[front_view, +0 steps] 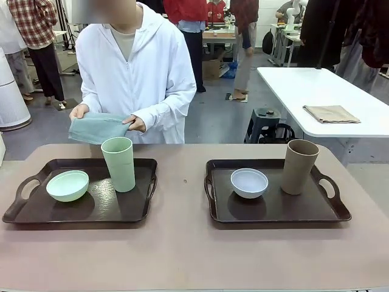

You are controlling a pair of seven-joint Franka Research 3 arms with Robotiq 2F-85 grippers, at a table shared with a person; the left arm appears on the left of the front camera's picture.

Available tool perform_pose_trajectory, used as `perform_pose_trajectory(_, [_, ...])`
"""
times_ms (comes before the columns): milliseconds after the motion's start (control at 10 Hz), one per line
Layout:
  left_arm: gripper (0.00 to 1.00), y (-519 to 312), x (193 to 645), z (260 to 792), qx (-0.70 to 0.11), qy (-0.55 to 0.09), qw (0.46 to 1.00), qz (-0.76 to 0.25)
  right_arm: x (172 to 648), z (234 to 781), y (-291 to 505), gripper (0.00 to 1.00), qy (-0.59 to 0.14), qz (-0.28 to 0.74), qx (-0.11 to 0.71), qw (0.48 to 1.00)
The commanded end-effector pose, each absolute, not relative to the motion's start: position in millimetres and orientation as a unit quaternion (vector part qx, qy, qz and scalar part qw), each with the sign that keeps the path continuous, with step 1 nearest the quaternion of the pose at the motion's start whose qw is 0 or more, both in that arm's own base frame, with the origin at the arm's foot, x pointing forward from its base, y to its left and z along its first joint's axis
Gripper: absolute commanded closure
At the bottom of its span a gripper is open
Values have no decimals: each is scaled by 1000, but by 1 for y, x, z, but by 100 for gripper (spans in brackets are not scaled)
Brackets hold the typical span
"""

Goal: Set up a tray with a mat and arrange the tableware.
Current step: Pick up the Picnic Bowl and Reusable plastic cup from the Handle tray in front of the human's position and hold them in the air.

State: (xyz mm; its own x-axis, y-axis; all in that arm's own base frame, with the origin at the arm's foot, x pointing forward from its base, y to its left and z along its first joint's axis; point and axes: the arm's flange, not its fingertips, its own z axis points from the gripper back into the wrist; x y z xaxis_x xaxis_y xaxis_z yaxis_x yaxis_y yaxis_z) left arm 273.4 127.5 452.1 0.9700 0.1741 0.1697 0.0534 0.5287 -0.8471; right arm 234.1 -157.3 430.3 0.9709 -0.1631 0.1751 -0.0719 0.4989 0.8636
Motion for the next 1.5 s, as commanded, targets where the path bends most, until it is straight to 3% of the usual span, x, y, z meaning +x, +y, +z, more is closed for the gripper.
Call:
perform_pose_trajectory(0, [0, 129, 275, 453, -493, -126, 861, 31, 236, 430, -158, 0, -127, -21, 509, 851])
perform_pose_trajectory(1400, [0, 129, 275, 453, -493, -126, 861, 31, 236, 430, -158, 0, -127, -21, 509, 851])
